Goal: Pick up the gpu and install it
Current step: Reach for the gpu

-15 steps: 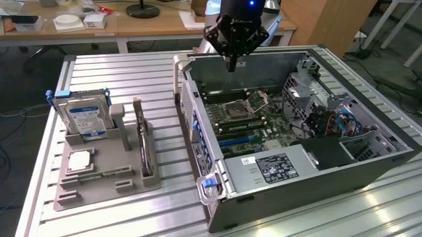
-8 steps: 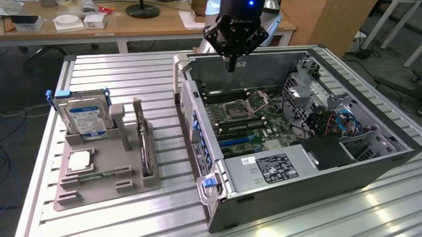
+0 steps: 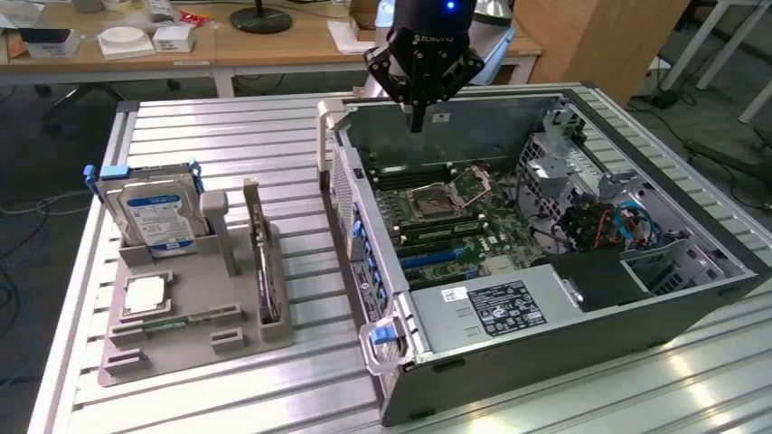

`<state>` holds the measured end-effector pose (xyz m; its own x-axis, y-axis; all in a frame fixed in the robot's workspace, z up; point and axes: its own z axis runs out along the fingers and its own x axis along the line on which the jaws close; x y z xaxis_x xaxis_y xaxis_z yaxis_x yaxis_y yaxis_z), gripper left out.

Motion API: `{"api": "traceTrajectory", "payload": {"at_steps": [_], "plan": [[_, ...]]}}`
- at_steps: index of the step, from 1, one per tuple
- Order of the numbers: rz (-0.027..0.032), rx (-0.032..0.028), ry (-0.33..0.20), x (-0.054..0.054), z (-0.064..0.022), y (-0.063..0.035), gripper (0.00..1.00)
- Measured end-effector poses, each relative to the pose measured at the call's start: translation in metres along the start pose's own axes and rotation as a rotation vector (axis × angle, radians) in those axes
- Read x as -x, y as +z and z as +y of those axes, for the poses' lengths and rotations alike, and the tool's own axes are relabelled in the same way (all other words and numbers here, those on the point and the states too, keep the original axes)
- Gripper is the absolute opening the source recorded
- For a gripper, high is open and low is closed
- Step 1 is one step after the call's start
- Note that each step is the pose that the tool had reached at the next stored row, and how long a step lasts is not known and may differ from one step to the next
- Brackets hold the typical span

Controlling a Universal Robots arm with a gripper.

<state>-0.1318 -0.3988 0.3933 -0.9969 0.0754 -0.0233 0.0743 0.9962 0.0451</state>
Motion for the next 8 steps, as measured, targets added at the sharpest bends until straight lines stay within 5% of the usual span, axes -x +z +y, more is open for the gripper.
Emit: {"api": "traceTrajectory", "payload": {"at_steps": [8], "plan": [[0.0000,0.0000,0.000,-0.0104,-0.0008,-0.0003,0.10]]}}
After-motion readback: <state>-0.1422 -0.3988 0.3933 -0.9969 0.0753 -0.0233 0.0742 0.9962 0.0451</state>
